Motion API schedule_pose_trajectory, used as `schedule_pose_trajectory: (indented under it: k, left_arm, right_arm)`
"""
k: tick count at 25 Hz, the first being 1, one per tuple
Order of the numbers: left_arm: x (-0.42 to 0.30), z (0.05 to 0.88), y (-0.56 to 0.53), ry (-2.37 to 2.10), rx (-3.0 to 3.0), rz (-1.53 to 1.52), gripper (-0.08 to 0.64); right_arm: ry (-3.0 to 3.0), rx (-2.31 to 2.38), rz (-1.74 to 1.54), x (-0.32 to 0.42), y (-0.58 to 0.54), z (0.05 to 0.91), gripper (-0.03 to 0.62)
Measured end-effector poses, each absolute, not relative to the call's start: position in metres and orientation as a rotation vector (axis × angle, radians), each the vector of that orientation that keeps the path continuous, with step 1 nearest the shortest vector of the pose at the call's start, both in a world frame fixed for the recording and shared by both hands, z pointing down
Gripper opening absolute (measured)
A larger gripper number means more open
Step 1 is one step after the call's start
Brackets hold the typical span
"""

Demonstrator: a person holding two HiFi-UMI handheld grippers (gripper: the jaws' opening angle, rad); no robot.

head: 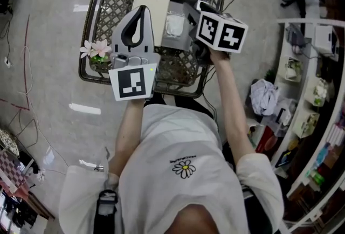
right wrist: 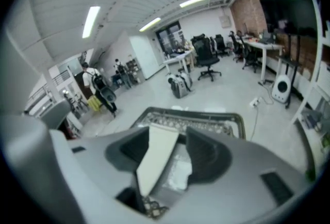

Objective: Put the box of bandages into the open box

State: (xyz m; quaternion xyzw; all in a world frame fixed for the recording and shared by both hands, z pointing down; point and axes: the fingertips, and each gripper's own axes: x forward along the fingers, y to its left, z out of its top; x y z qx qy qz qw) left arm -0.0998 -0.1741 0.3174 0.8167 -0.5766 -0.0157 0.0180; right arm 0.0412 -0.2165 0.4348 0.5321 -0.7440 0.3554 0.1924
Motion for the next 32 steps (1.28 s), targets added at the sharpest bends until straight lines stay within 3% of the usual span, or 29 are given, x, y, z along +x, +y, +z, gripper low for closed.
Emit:
schedule_pose_trajectory:
  k: [9, 15, 25, 32]
  left_arm:
    - [-0.075, 0.253, -0.166, -1.803, 2.646, -0.134, 0.021]
    - [-0.048, 0.22, -0.146, -1.783, 2.731, -0.174, 0.02]
    - [-0.023, 0.185, -0.114, -1.837, 2.822, -0.17, 0.02]
    - [-0.018, 0.175, -0.104, -1.873, 2.855, -0.171, 0.02]
  right_arm:
    - [-2.491, 1.665, 0.582, 0.061, -0.21, 0.282, 0.242]
    - [-2.574, 1.783, 0.26, 0.081, -0.174, 0.227, 0.091]
    - [-2.586, 1.862, -0.211, 0.097, -0.112, 0.182, 0.048]
    - [-2.582, 1.927, -0.185, 0.107, -0.097, 0.194, 0.037]
